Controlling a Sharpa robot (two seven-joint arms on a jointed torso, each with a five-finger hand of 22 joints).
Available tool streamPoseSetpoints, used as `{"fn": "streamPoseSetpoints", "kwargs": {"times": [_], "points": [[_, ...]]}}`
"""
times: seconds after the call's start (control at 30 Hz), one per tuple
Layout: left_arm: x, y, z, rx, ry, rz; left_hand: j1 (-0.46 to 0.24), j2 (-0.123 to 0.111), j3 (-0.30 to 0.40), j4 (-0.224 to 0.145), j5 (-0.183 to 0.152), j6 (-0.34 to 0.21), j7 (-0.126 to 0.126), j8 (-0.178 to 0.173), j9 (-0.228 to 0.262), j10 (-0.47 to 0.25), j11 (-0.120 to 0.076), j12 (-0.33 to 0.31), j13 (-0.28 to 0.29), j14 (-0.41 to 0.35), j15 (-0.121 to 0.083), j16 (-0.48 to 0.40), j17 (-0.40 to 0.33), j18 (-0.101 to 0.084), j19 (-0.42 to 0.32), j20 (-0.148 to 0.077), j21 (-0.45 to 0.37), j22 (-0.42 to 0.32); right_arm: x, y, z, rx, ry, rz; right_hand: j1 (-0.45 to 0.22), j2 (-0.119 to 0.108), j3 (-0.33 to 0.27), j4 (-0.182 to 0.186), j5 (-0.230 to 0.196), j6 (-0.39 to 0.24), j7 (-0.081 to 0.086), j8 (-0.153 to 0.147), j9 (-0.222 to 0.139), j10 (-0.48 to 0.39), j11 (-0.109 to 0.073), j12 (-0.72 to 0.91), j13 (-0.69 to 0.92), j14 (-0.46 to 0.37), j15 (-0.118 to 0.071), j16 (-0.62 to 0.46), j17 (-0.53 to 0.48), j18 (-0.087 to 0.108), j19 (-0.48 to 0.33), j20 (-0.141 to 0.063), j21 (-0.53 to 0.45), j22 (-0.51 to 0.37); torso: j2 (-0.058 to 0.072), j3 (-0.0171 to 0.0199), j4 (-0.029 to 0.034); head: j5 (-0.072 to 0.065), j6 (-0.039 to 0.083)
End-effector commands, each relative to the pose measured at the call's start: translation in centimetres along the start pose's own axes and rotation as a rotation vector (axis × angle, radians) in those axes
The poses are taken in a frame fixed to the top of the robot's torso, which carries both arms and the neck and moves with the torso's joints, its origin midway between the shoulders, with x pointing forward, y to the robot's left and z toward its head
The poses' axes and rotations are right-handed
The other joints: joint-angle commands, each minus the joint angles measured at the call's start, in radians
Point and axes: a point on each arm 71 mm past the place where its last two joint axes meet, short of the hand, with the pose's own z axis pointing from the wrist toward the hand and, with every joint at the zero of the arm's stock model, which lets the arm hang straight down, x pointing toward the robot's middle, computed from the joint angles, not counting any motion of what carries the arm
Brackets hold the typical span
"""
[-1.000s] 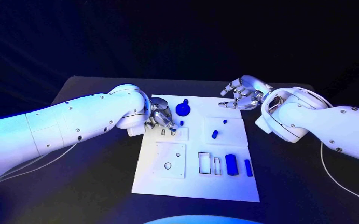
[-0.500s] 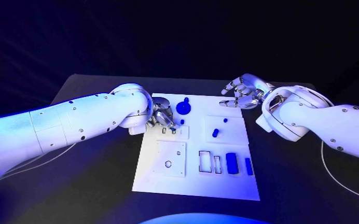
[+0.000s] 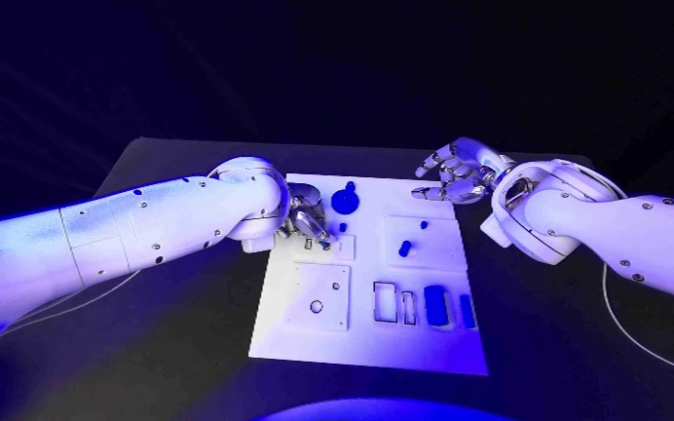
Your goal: Assemble the parts on the task board
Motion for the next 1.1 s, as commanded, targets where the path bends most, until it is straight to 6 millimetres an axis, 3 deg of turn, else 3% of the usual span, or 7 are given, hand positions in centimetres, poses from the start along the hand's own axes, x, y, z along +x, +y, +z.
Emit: {"fn": "streamPoseSetpoints", "kwargs": {"times": [0.03, 1.1], "points": [[0.24, -0.18, -0.03, 0.001, 0.016, 0.025, -0.001, 0.006, 0.133, -0.128, 0.000, 0.056, -0.048, 0.005, 0.211, 0.007, -0.001, 0.003, 0.003, 0.068, -0.006, 0.004, 0.123, -0.013, 0.006, 0.000, 0.006, 0.001, 0.17, 0.07, 0.01, -0.010, 0.015, -0.013, -0.008, -0.001, 0.005, 0.003, 0.000, 0.004, -0.003, 0.005, -0.001, -0.001, -0.003, 0.001, 0.000, 0.077, -0.003, -0.003, 0.158, 0.007, 0.043, -0.002, -0.005, 0.203, 0.000, -0.0003, 0.0009, -0.004, -0.001], [0.81, -0.07, -0.02, 0.006, 0.048, 0.015, -0.001, 0.014, 0.136, -0.133, 0.000, 0.059, -0.051, 0.004, 0.214, 0.005, -0.003, -0.002, -0.004, 0.067, -0.009, 0.003, 0.121, -0.013, 0.007, -0.001, 0.006, 0.001, 0.32, 0.05, 0.03, -0.009, 0.021, -0.014, -0.011, 0.000, 0.007, 0.002, 0.002, 0.005, -0.003, 0.007, -0.001, 0.000, -0.003, 0.002, 0.001, 0.077, -0.003, -0.003, 0.158, 0.007, 0.043, -0.002, -0.005, 0.203, 0.000, 0.0003, -0.0006, 0.000, -0.003]]}}
